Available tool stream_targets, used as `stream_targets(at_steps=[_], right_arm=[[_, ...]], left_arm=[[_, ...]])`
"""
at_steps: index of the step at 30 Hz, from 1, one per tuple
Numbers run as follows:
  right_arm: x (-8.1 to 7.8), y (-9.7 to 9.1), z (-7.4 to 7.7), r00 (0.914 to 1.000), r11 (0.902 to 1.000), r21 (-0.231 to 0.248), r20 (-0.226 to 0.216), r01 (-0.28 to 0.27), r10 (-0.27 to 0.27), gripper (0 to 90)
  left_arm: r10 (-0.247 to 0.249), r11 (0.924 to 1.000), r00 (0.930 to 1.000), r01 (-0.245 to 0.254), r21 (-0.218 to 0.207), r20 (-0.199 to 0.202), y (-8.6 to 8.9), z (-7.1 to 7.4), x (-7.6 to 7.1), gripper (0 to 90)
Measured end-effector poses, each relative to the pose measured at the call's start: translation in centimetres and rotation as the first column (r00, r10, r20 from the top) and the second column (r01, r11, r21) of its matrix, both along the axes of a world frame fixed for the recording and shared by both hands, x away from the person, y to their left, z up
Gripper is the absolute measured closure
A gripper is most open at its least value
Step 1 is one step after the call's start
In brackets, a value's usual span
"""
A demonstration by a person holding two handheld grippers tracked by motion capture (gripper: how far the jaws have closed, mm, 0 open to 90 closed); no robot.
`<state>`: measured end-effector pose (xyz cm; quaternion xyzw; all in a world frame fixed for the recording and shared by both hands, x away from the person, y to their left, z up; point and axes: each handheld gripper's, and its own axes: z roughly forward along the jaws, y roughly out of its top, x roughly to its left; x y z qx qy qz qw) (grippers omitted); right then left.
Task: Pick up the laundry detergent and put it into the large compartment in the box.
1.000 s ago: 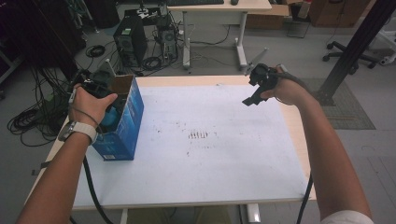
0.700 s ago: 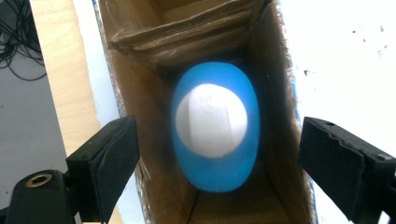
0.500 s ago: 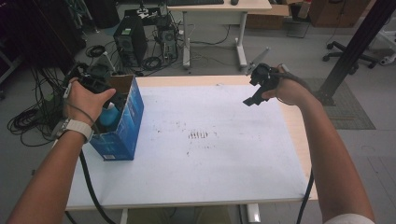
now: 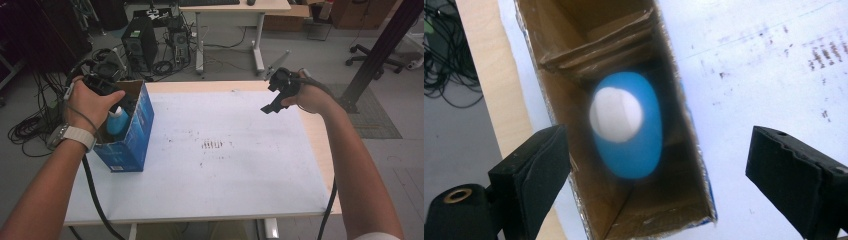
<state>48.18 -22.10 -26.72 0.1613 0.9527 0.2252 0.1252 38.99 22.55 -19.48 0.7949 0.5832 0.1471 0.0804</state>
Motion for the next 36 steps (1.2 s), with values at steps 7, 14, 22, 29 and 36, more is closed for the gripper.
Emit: stream_targets(at_steps=[7, 14, 22, 29, 36], right_arm=[[-0.1, 0.0, 0.1, 1.0, 1.0, 0.006, 0.002, -0.005, 0.005, 9.8], [-0.3, -0.1, 0.3, 1.0, 0.9999, 0.014, 0.004, -0.006, 0.006, 9.8], [-0.3, -0.4, 0.5, 0.9999, 0.9998, 0.018, 0.011, -0.002, 0.002, 9.8], [-0.5, -0.6, 0.6, 0.9999, 0.9999, 0.016, 0.01, 0.002, -0.003, 9.8], [-0.6, -0.6, 0.6, 0.9999, 0.9999, 0.017, 0.012, 0.002, -0.002, 9.8]], left_arm=[[-0.047, 0.9989, 0.9988, 0.047, -0.003, 0.017, -1.3, 1.3, -0.7, 11.0], [-0.101, 0.9949, 0.9948, 0.101, -0.003, 0.018, -2.8, 2.0, -1.0, 11.0], [-0.158, 0.9874, 0.987, 0.158, 0.006, 0.027, -4.5, 2.8, -1.3, 11.0], [-0.209, 0.978, 0.9776, 0.209, 0.0, 0.026, -5.7, 3.2, -1.7, 11.0], [-0.261, 0.9651, 0.9648, 0.262, -0.008, 0.031, -6.9, 3.4, -2.0, 10.9]])
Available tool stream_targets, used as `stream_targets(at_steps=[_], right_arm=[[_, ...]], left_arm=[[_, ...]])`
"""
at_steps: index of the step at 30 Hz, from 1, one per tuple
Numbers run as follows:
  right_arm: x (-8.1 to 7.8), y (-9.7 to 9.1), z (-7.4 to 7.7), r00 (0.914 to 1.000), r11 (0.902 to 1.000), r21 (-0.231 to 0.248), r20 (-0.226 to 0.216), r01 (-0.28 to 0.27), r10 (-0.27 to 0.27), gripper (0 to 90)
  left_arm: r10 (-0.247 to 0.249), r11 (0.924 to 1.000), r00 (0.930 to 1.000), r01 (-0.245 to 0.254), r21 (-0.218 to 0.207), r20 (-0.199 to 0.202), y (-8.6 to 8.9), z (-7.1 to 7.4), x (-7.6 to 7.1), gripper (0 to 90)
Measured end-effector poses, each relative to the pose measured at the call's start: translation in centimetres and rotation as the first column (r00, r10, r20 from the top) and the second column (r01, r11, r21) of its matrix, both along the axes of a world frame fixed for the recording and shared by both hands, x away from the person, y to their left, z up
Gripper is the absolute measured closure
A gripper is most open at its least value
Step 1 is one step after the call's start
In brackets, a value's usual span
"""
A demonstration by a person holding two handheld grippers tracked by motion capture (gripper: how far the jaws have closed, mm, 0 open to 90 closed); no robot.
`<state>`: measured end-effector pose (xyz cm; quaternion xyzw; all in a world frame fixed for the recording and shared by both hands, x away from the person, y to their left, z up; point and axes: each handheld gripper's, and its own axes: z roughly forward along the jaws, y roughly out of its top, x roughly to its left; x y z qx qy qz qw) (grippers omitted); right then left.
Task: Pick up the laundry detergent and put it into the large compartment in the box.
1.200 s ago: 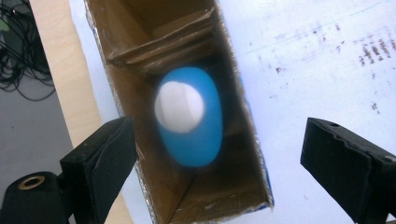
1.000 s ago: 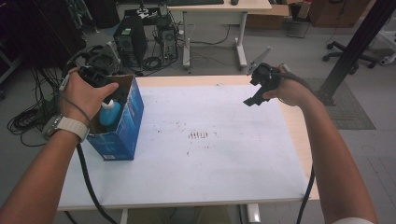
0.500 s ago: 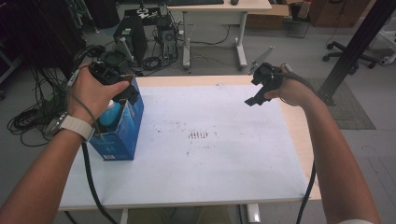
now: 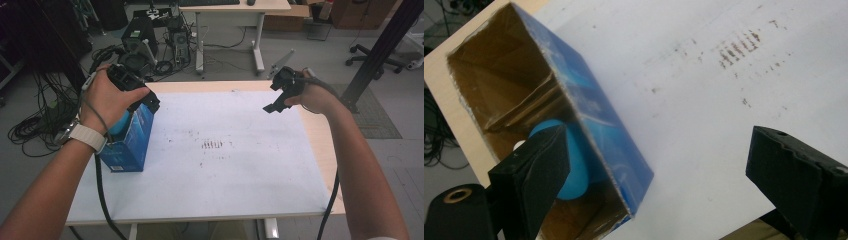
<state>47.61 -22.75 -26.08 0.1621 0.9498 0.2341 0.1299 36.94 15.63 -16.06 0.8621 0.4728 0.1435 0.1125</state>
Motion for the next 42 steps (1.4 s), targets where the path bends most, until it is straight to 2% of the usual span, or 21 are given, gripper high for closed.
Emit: stream_targets(at_steps=[4, 10, 21, 25, 33, 36, 40, 42], right_arm=[[0.0, -0.1, 0.0, 1.0, 1.0, -0.003, -0.002, 0.001, -0.001, 9.7], [0.0, -0.1, 0.0, 1.0, 1.0, -0.003, -0.003, 0.004, -0.004, 9.7], [-0.1, -0.1, 0.0, 1.0, 1.0, -0.004, -0.004, 0.004, -0.004, 9.7], [-0.1, -0.1, 0.0, 1.0, 1.0, -0.005, -0.003, 0.004, -0.004, 9.7], [-0.4, -0.5, 0.2, 0.9999, 0.9999, -0.004, -0.001, 0.012, -0.012, 9.7], [-0.5, -0.6, 0.1, 0.9999, 0.9999, -0.007, -0.003, 0.014, -0.014, 9.7], [-0.4, -0.3, 0.1, 1.0, 1.0, -0.001, -0.001, 0.006, -0.006, 9.7], [-0.4, -0.2, 0.0, 1.0, 1.0, -0.001, -0.001, 0.005, -0.005, 9.7]], left_arm=[[-0.037, 0.9993, 0.9993, 0.037, 0.002, -0.006, -0.7, -0.1, -0.2, 10.8], [-0.107, 0.9943, 0.9941, 0.107, -0.003, -0.019, -2.1, -0.2, -0.5, 10.7], [-0.204, 0.979, 0.9787, 0.203, -0.012, -0.024, -4.0, -0.2, -1.3, 10.8], [-0.242, 0.9702, 0.9696, 0.242, -0.009, -0.035, -5.1, -0.3, -1.6, 10.8], [-0.29, 0.9569, 0.9561, 0.29, -0.02, -0.04, -6.2, -0.3, -2.0, 10.8], [-0.318, 0.9478, 0.9472, 0.318, -0.028, -0.037, -6.5, -0.5, -2.3, 10.7], [-0.364, 0.9313, 0.9306, 0.363, -0.032, -0.039, -7.0, -0.7, -2.6, 10.6], [-0.376, 0.9265, 0.9259, 0.375, -0.037, -0.038, -7.2, -0.8, -2.8, 10.5]])
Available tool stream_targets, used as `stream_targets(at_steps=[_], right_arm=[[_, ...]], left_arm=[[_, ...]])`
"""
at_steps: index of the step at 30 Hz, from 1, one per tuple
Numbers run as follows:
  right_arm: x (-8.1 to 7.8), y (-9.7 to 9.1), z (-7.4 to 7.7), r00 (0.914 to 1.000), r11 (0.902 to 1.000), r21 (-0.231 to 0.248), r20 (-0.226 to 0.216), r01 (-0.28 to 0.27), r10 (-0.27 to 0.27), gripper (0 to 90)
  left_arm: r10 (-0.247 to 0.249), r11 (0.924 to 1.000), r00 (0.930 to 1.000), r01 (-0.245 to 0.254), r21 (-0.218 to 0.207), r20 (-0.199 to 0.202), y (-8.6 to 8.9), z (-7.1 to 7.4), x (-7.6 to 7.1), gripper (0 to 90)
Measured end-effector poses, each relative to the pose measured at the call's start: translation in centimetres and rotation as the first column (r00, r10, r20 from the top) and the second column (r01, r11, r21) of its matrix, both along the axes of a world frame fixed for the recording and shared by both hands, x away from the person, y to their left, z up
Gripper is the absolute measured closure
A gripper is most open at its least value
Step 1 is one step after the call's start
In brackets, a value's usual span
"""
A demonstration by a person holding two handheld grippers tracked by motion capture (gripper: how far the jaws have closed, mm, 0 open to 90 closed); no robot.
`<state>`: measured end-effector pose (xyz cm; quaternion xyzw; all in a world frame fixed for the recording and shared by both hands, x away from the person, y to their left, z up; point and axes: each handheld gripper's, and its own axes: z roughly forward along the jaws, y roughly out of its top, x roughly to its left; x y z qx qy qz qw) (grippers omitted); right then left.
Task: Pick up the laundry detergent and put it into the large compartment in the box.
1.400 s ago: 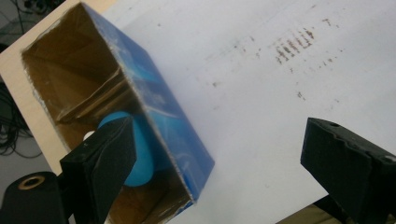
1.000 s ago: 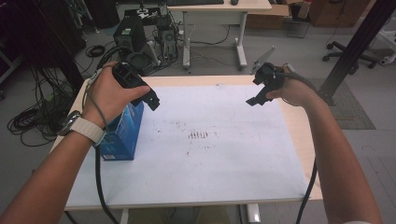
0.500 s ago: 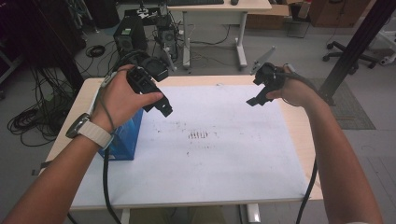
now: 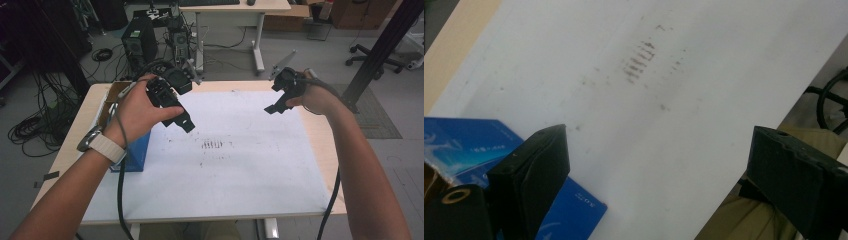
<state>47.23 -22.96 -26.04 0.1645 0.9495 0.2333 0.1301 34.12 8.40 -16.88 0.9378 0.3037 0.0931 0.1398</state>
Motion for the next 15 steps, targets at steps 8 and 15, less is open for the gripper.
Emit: stream_targets(at_steps=[8, 15], right_arm=[[0.0, 0.0, 0.0, 1.0, 1.0, 0.004, 0.002, -0.001, 0.001, 9.7], [0.0, -0.2, 0.1, 1.0, 1.0, 0.004, 0.005, 0.005, -0.005, 9.7]], left_arm=[[-0.07, 0.9975, 0.9975, 0.07, 0.004, -0.004, -1.1, -0.3, -0.7, 9.6], [-0.103, 0.9947, 0.9947, 0.103, 0.001, -0.004, -1.6, -0.5, -1.3, 9.4]])
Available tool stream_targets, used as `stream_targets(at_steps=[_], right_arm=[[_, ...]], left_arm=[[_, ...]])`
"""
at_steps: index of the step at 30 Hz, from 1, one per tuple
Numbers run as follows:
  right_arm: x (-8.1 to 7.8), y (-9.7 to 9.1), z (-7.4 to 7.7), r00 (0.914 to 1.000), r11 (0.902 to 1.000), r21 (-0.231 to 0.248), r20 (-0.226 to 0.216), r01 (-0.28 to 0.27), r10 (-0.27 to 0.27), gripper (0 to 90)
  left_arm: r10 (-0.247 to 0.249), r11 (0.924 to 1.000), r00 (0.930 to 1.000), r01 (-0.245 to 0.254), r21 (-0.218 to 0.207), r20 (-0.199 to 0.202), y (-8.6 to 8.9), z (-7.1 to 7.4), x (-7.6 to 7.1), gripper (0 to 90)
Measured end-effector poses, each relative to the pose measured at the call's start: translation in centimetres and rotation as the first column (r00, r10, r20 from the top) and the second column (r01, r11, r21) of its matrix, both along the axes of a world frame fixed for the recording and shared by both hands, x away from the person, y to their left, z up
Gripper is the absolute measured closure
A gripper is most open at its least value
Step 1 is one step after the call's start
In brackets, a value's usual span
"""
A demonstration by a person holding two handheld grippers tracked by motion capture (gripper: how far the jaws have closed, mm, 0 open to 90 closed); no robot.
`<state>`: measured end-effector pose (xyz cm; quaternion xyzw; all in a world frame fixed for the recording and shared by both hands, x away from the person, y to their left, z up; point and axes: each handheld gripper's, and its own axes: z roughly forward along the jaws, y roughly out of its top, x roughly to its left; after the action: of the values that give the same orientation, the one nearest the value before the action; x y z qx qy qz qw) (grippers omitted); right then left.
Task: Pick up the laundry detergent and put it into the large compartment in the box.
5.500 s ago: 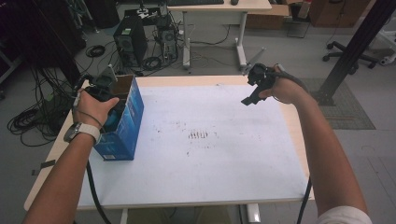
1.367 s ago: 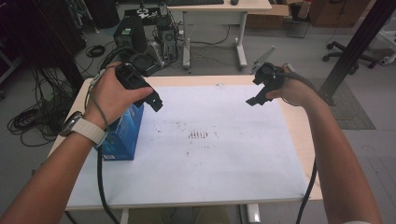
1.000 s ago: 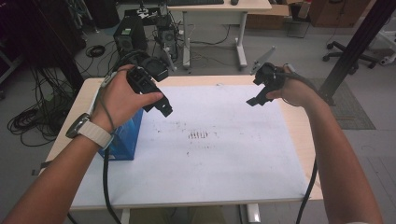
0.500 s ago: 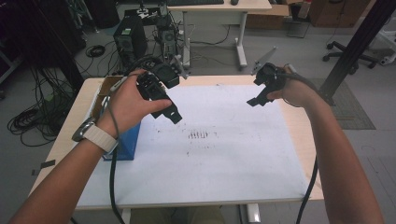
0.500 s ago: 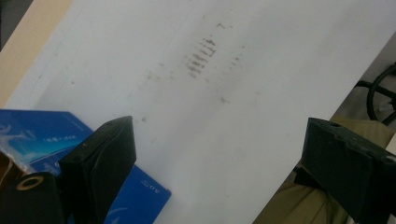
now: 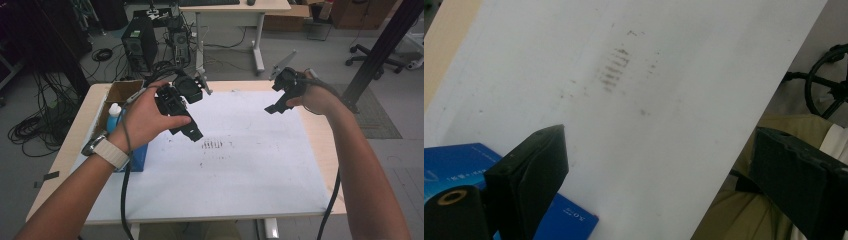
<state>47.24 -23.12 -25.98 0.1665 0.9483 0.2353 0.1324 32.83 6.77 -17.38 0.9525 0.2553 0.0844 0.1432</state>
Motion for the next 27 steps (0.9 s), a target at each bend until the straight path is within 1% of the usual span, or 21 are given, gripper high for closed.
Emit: stream_targets(at_steps=[7, 14, 20, 24, 27], right_arm=[[0.0, 0.3, 0.0, 1.0, 1.0, 0.003, 0.001, -0.005, 0.005, 9.7], [0.0, 0.5, -0.2, 1.0, 1.0, -0.002, -0.002, -0.009, 0.009, 9.7], [0.0, 0.6, -0.1, 1.0, 1.0, -0.001, 0.001, -0.007, 0.007, 9.7], [-0.1, 0.6, -0.1, 1.0, 1.0, -0.004, 0.001, -0.009, 0.009, 9.6], [-0.2, 0.5, -0.1, 1.0, 1.0, -0.001, 0.001, -0.008, 0.008, 9.6]], left_arm=[[-0.016, 0.9999, 0.9999, 0.016, -0.001, 0.003, -0.3, -0.2, -0.2, 9.4], [-0.049, 0.9987, 0.9988, 0.049, -0.013, 0.008, -0.6, -0.8, -0.4, 9.4], [-0.073, 0.9972, 0.9972, 0.073, -0.012, 0.013, -0.9, -1.1, -0.5, 9.1], [-0.079, 0.9968, 0.9969, 0.079, -0.015, 0.009, -1.1, -1.6, -0.5, 9.0], [-0.085, 0.9961, 0.9963, 0.086, -0.02, 0.014, -1.2, -1.7, -0.6, 9.0]])
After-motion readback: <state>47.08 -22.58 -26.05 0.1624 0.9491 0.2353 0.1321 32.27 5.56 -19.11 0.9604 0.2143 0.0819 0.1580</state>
